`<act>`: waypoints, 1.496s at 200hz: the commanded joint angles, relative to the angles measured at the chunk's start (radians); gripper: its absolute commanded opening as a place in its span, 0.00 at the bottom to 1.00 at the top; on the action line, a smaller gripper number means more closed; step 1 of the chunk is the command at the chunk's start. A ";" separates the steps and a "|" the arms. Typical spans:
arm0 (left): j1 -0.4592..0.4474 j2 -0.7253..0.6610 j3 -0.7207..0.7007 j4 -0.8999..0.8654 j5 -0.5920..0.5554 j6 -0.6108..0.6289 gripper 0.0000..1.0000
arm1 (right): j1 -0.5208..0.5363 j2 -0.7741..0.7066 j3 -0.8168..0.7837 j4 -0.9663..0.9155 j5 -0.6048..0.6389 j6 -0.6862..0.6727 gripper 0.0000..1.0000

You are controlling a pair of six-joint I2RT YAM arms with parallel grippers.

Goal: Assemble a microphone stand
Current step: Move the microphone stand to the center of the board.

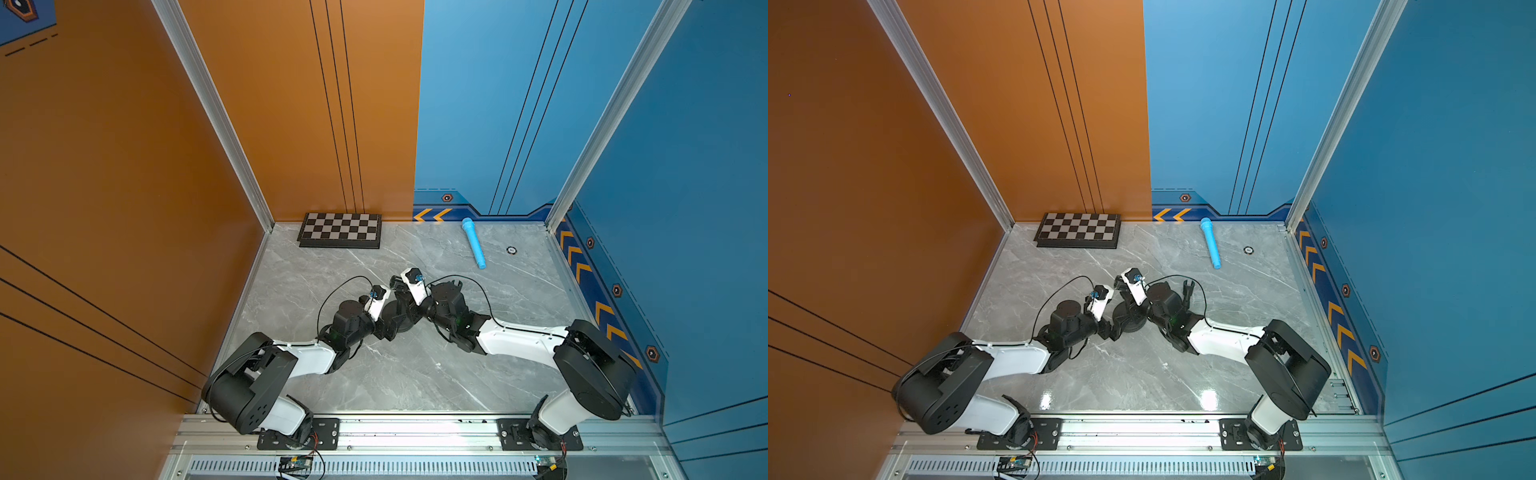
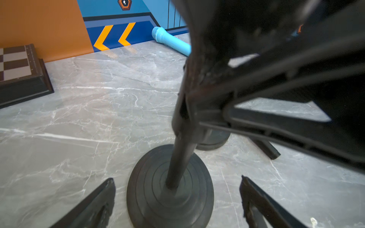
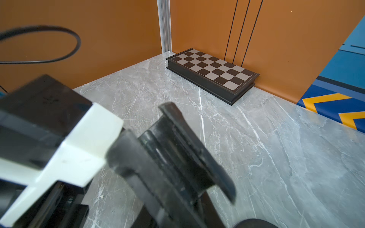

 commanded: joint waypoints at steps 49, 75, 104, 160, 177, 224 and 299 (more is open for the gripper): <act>0.027 0.210 0.071 0.313 0.079 0.050 0.79 | -0.011 0.060 0.009 -0.185 -0.016 0.006 0.00; 0.018 0.256 0.077 0.370 0.091 0.050 0.66 | -0.012 0.062 0.010 -0.191 -0.013 0.009 0.00; 0.016 0.279 0.069 0.417 0.125 0.045 0.49 | -0.012 0.059 0.009 -0.201 -0.017 0.015 0.00; -0.040 0.260 0.048 0.420 0.185 0.041 0.42 | -0.009 0.018 0.005 -0.232 -0.020 0.027 0.00; -0.055 0.235 0.032 0.423 0.196 0.029 0.41 | -0.005 -0.003 -0.003 -0.245 -0.015 0.028 0.00; -0.135 0.206 -0.010 0.423 0.197 0.026 0.40 | 0.033 -0.069 -0.052 -0.269 0.021 0.037 0.00; -0.284 0.144 -0.079 0.423 0.135 0.027 0.41 | 0.117 -0.288 -0.229 -0.315 0.137 0.098 0.00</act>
